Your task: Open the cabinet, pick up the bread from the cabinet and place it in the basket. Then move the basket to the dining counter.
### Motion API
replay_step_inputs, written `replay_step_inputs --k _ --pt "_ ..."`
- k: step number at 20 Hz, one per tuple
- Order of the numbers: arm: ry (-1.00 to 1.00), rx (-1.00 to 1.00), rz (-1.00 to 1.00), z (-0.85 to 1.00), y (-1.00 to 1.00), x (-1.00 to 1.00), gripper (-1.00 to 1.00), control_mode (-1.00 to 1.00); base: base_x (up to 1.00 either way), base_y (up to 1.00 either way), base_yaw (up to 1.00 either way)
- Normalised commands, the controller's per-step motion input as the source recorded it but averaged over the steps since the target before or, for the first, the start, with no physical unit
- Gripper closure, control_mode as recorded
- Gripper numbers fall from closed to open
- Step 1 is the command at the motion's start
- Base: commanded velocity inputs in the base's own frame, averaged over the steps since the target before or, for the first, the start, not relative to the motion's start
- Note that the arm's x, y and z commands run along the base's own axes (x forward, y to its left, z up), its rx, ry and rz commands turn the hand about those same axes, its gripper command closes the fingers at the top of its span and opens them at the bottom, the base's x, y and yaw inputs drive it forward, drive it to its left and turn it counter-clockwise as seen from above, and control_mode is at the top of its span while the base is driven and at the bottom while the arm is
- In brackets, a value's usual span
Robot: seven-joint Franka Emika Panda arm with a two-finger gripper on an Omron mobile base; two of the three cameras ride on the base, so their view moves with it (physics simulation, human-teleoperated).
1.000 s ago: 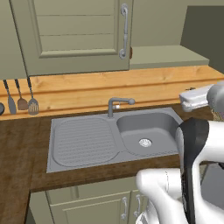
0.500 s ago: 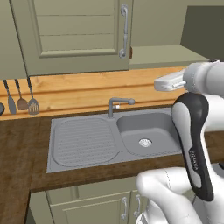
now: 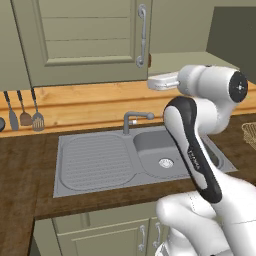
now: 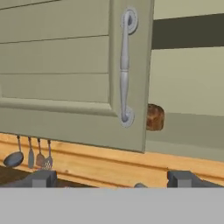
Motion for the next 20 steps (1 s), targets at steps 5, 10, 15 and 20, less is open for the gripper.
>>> replay_step_inputs --k 5,10,15,20 --pt "-0.14 0.05 -0.09 0.0 0.36 0.49 -1.0 -1.0 0.0 0.0 0.0" --pt "-0.04 0.04 -0.13 0.08 0.01 0.38 -1.0 -1.0 0.0 0.0 0.0" --pt "-0.16 0.01 -0.15 0.31 0.02 0.03 -1.0 -1.0 0.0 0.0 0.0" --pt "-0.06 0.0 -0.05 0.35 -0.07 0.0 -1.0 -1.0 0.0 0.0 0.0"
